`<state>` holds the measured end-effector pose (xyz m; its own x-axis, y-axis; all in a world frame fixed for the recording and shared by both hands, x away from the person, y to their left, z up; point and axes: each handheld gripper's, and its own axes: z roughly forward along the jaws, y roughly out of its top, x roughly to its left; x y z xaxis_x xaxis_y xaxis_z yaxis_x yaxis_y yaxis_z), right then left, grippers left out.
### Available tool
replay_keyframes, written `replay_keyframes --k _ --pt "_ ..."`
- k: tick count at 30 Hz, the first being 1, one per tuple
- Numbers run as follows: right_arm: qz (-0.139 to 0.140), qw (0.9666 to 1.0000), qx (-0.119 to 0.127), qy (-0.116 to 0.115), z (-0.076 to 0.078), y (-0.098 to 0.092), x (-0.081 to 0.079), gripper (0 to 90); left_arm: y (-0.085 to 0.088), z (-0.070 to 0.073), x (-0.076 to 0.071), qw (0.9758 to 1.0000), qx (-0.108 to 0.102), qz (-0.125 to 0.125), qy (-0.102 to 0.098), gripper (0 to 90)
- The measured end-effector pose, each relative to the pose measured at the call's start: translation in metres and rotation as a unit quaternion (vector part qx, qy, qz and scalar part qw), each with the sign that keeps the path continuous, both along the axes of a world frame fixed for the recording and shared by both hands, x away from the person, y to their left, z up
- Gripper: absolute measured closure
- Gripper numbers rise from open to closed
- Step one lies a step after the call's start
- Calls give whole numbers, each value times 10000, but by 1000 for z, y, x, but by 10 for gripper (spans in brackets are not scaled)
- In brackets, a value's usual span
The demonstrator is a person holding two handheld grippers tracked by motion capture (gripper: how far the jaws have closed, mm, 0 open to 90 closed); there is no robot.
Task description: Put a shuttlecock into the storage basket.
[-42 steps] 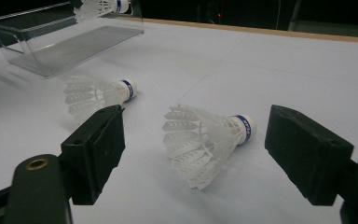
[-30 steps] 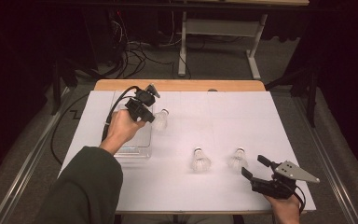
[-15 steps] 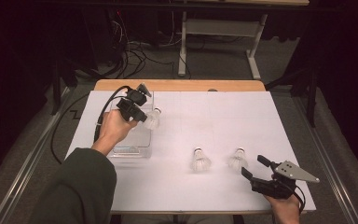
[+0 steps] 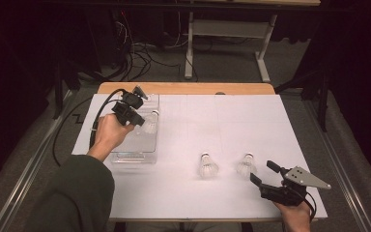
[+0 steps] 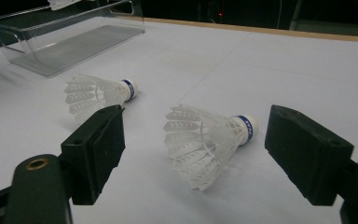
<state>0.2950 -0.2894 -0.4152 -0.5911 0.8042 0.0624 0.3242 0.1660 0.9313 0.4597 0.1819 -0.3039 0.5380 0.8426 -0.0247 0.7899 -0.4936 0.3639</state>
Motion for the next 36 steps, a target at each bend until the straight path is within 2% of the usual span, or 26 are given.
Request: replay_keyframes --k 11,24,36 --pt "0 10000 -2 6 0 0 1 207 15 -2 1 9998 48 176 13 897" --pt "-12 10000 17 6 0 -1 0 207 34 -12 7 9988 130 461 90 897" --pt "-11 10000 6 -4 0 0 0 207 38 -17 9 9981 251 558 117 897"
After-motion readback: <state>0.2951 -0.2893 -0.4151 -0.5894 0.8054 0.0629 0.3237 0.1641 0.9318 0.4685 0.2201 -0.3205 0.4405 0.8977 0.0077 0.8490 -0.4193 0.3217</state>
